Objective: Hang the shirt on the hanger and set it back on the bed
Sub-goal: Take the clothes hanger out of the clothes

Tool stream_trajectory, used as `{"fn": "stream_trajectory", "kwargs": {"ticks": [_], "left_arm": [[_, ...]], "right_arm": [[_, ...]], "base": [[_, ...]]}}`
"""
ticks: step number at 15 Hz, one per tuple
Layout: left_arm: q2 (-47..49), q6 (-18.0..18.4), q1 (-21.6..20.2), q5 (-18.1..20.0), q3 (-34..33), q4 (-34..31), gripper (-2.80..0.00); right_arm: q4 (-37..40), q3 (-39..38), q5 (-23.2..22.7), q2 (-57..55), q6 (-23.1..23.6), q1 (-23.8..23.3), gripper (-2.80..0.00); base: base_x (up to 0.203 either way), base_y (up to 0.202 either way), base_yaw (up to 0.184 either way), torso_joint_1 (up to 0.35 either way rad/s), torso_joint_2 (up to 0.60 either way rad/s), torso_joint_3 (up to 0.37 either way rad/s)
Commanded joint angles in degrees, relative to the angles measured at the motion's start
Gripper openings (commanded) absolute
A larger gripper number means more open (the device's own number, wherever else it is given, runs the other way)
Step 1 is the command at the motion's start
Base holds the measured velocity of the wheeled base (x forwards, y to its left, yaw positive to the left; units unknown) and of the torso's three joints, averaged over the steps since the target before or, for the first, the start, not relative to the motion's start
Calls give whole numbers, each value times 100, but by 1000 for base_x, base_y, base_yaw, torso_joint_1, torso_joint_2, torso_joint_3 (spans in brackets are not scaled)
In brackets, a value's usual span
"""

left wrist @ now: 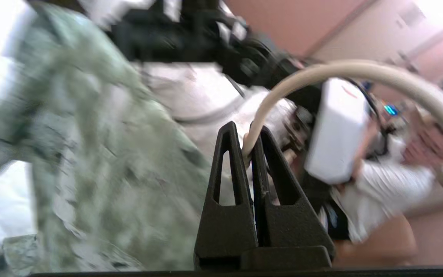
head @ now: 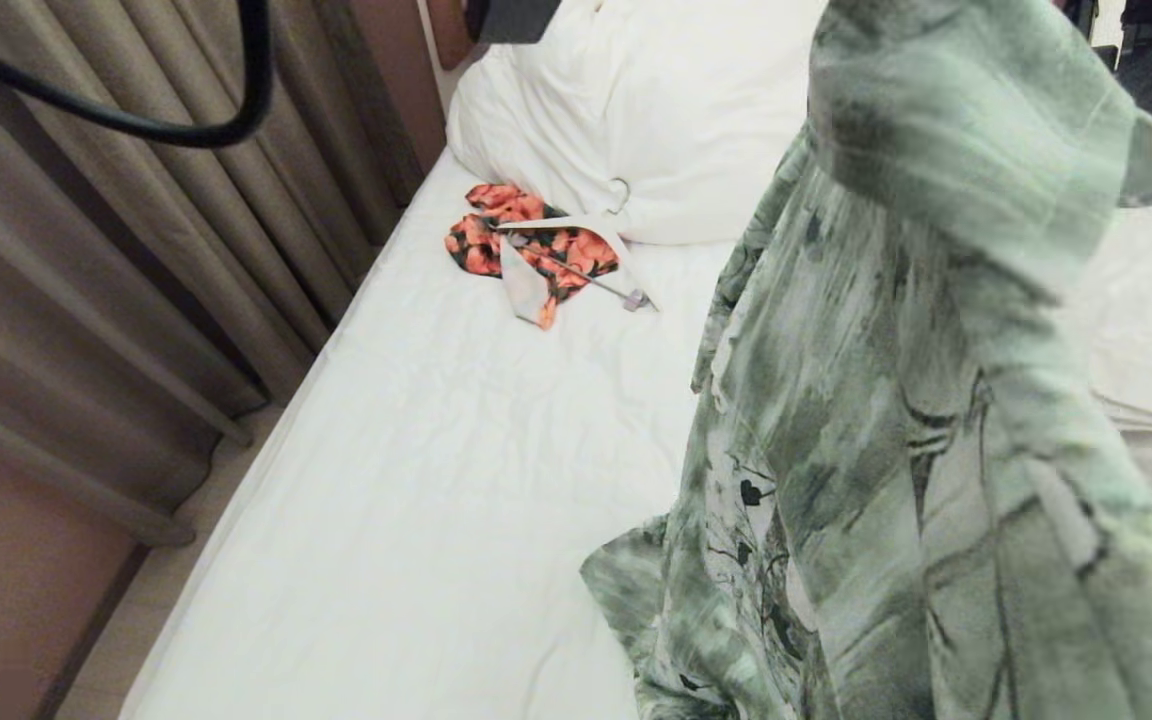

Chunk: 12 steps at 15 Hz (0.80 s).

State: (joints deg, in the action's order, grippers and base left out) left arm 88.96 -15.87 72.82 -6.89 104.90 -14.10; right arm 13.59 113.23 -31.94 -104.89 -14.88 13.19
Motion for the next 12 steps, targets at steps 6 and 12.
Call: {"fn": "stream_trajectory", "kwargs": {"ticks": [6, 12], "left_arm": [[-368, -48, 65, 515, -662, 31, -280], [-192, -11, -267, 513, -673, 535, -280]], "right_arm": [[-322, 6, -190, -268, -322, 25, -280], [-314, -2, -172, -471, -313, 43, -280]], "base": [[0, 0, 0, 0, 0, 0], [0, 0, 0, 0, 0, 0]]}}
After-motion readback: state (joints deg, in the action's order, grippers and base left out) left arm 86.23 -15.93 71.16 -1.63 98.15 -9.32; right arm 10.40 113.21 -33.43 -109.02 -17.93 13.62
